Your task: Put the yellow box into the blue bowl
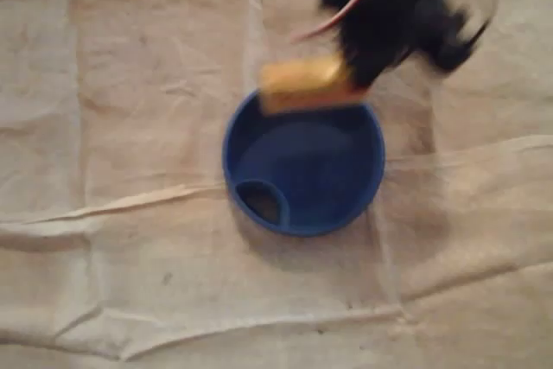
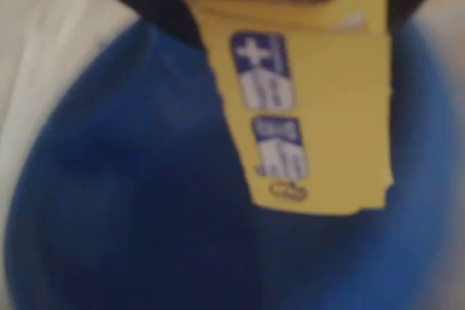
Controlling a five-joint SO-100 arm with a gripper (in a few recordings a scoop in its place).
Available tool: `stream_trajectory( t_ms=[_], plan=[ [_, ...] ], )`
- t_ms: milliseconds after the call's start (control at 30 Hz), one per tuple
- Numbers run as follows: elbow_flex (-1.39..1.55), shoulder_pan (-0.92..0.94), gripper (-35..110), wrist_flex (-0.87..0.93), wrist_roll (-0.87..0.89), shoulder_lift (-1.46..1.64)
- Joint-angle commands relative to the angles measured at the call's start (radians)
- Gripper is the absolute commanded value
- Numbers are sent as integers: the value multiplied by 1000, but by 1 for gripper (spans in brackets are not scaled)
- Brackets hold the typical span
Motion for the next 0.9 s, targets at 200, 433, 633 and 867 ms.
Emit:
stream_trajectory(
  t_ms=[200, 433, 633, 867],
  plan=[
    [-336, 9, 0, -3, -3, -141],
    [-390, 11, 6, 3, -3, -201],
    [-390, 9, 23, 3, -3, -195],
    [-388, 11, 24, 5, -3, -193]
  ],
)
